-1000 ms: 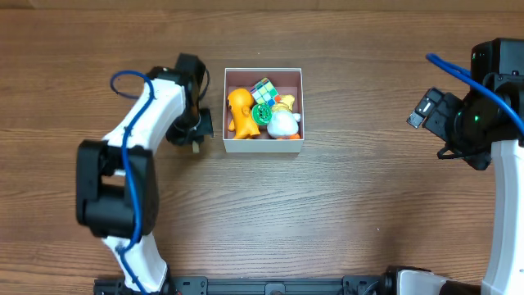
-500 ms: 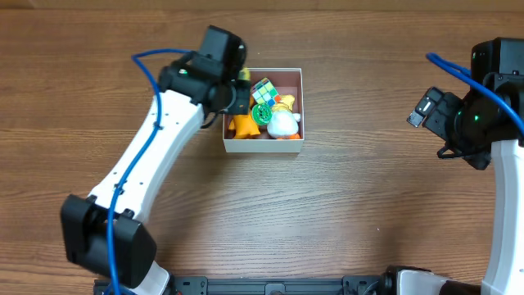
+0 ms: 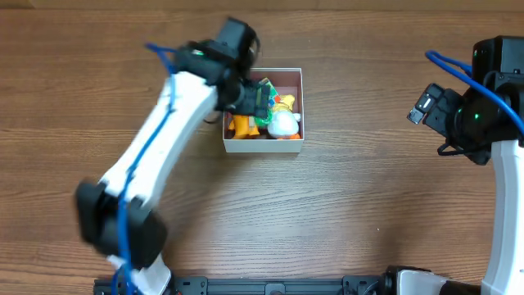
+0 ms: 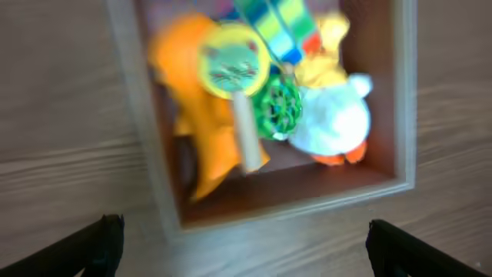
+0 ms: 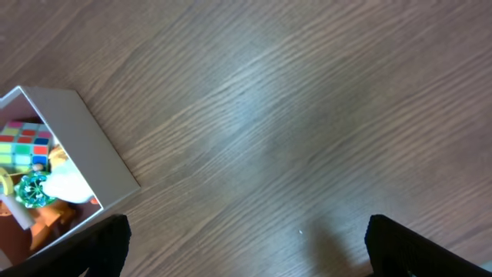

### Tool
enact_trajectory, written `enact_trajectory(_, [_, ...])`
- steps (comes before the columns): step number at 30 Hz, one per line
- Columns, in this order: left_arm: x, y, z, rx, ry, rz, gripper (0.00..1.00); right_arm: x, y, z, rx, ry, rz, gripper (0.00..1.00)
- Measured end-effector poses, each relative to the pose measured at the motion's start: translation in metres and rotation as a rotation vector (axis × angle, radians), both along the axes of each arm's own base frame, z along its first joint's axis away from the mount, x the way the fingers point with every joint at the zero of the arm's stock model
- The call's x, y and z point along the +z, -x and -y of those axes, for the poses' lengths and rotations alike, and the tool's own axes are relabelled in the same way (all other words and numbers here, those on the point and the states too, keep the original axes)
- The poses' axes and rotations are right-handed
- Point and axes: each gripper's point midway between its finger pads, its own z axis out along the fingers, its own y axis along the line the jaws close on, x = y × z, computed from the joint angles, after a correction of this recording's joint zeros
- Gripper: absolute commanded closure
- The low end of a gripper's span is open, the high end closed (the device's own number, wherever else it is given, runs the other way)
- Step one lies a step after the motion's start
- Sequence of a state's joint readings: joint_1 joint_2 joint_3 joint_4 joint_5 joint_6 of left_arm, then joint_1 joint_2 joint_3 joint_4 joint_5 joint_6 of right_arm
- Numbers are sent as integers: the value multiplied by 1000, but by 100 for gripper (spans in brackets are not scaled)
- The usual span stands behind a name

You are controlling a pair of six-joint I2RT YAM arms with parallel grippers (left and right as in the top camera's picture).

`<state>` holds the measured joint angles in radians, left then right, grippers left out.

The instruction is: Pack container

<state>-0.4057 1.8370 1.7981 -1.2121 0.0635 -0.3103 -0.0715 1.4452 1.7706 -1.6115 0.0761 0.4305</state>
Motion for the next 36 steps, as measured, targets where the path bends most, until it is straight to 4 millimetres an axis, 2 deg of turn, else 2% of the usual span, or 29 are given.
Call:
enact_trajectory(2, [56,5,-22,42,-7,118,0,5,-3,-6,48,-18,37,0])
enact_trajectory(4, [107,26,-52,105,-23,222,0,18,-2,-17,125,-50,104,0])
enact_trajectory(5, [134,44,-74,156,-32,277,0,31,2,-25,176,-69,164,0])
enact_trajectory(7, [168,77,-106,243,-42,359,0,57,17,-37,253,-88,281,0])
enact_trajectory(9, [186,108,-134,324,-70,404,0,93,47,-49,322,-84,446,0])
enact_trajectory(11, [195,128,-151,369,-98,431,0,113,71,-55,353,-74,545,0])
enact_trajectory(12, [197,138,-158,384,-117,436,0,128,91,-59,372,-62,625,0])
enact_trajectory(13, [199,145,-164,398,-133,443,0,135,103,-60,382,-53,668,0])
enact_trajectory(15, [202,154,-171,415,-149,456,0,154,136,-65,407,-30,786,0])
enact_trajectory(16, [204,158,-174,429,-155,467,0,156,141,-67,412,-28,802,0])
enact_trajectory(21, [203,156,-176,437,-168,465,0,146,148,-68,412,-41,761,0])
enact_trajectory(30, [197,148,-174,433,-184,437,0,142,151,-71,425,-65,741,0])
enact_trajectory(36, [194,143,-173,431,-191,422,0,141,149,-65,417,-22,738,0])
